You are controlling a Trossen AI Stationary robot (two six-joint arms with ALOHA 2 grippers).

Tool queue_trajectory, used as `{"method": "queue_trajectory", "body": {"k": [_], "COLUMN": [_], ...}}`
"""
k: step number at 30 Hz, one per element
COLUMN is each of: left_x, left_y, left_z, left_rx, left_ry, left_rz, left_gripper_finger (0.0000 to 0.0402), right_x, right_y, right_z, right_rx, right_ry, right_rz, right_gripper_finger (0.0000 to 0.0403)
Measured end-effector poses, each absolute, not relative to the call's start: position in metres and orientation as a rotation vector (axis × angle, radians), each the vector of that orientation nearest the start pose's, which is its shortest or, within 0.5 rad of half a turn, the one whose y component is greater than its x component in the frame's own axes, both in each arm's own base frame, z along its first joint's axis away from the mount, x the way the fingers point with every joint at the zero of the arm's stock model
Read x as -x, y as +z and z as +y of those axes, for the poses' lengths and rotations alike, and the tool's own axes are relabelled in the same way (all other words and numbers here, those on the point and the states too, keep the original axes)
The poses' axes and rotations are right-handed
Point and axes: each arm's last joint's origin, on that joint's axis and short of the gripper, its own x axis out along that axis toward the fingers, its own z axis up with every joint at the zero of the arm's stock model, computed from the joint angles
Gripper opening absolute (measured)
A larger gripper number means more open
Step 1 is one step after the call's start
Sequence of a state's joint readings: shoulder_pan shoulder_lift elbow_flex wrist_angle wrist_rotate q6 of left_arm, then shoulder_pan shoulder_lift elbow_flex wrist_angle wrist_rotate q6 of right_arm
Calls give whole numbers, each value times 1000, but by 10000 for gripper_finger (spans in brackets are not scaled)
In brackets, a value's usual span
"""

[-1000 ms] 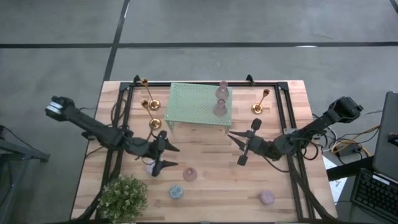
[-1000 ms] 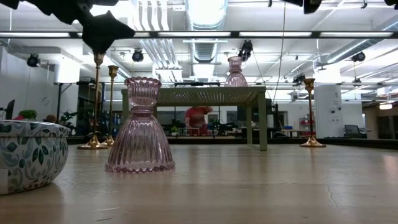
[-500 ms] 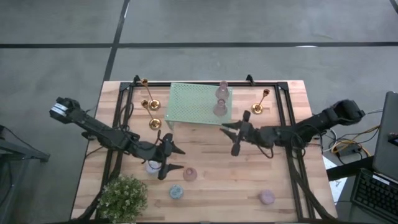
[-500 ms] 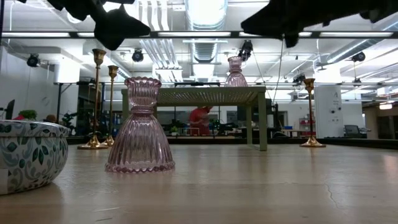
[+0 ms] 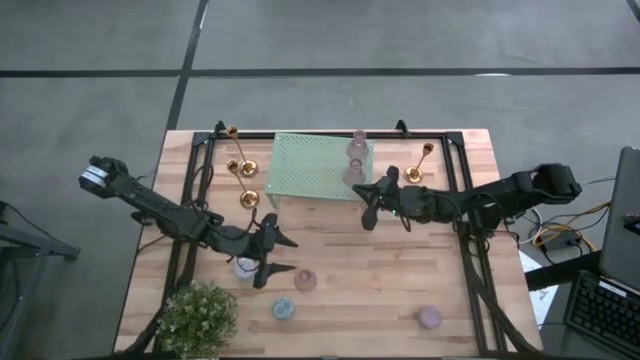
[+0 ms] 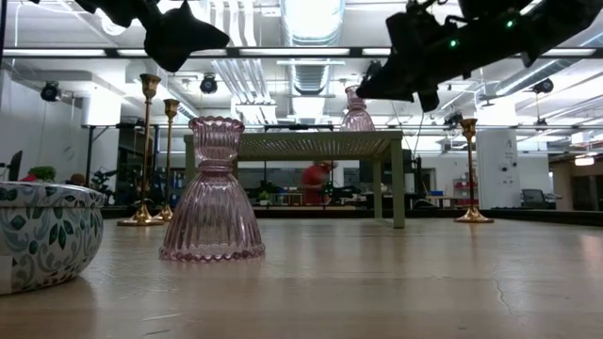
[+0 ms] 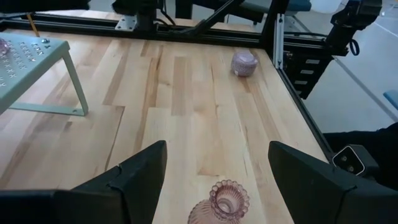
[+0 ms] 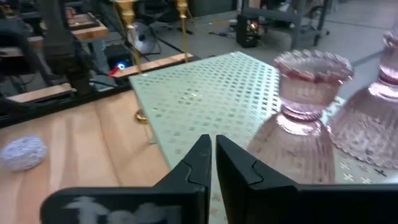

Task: Pick & Place candle stick holders
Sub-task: Put the glass candle holder on the shelf aligned with the other glass candle holders

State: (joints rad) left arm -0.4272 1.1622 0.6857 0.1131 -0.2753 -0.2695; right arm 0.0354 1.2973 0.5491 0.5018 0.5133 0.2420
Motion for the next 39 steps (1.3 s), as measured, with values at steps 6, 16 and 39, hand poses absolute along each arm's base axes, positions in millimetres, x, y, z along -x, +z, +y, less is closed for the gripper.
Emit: {"method": "queue_trajectory", "body": {"k": [6,16,39], "left_x": [-230,-230,-230], "left_y": [253,252,253], "left_z": [-96,-96,-97], "left_rx": [140,138,135], "left_ry": [-103,-104,-107], "left_rz": [359,359,351], "left_gripper_finger": [284,284,284], "right_x": [-267,-298,-289], "right_y": [204,200,204], "right_z": [-10,-10,-24], "right_rx": [-180,-190,-129], "right_ry": [-522,-529,-731], "right_rz": [209,236,274], "right_gripper_finger": [9,8,8]}}
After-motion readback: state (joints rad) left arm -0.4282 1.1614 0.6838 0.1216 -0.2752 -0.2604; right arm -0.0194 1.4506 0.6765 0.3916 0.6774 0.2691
